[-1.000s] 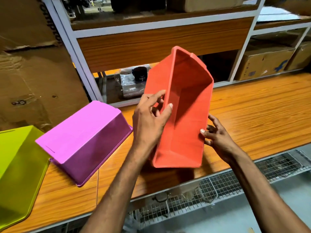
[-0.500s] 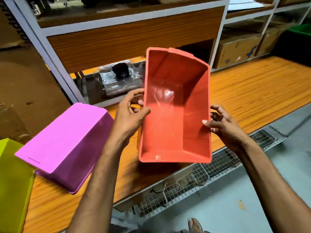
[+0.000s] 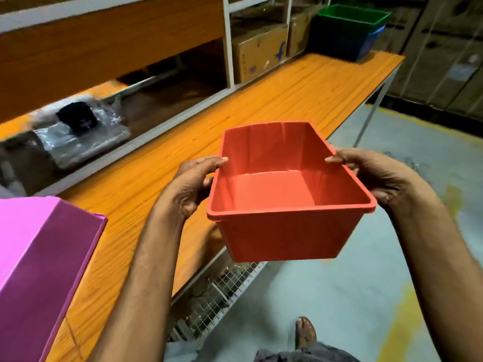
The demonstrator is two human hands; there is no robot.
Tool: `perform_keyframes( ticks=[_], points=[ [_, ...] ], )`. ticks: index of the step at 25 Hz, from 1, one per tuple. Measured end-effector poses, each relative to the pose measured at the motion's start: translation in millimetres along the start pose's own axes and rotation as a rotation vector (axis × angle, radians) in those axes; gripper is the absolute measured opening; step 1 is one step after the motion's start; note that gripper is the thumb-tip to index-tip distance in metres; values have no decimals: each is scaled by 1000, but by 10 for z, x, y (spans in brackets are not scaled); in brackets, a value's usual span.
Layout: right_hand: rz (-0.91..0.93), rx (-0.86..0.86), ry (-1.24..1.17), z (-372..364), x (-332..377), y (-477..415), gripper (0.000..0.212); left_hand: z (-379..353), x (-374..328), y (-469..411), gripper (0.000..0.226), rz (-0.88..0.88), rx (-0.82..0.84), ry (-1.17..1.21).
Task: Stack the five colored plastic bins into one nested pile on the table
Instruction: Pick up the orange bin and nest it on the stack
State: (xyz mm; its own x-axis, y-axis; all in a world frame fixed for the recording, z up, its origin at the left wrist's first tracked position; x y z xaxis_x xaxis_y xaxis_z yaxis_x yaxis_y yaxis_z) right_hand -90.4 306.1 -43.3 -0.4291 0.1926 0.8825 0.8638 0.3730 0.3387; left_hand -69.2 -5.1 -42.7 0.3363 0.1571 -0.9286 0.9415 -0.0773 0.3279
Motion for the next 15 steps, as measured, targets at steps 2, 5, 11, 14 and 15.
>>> perform_keyframes(
  ticks=[2,5,11,14,15],
  points=[
    [50,-7,39,355,57,189,48,-410,9,-174,22,-11,57,-49],
    [169,-136,36,1047,136,449,57,-1074,42,-402,46,-51,185,-179],
    [338,-378,79,2291,168,1022,50,-2537,249,-921,63,-182,306,-270],
    [386,-443,92,2915,158,1208,52,-3252,414,-1283,55,-242,314,-256],
    [392,-480,104,3134,149,1276,51,-3472,472,-1395,52,-256,319,-263]
  ],
)
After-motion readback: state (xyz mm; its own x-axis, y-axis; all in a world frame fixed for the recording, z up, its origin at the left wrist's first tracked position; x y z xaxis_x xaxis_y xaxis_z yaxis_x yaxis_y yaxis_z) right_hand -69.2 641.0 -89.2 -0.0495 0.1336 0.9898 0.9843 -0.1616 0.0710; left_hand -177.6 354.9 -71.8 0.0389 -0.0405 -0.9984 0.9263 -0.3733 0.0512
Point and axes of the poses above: each hand's wrist, its own y-axis away from the middle knuckle, its own z-axis out of the back of the hand, x = y × z, the point moved 10 cm from there along -y, towards the middle knuckle, and after that the axes turned 9 degrees about x, right-handed, at the moved point
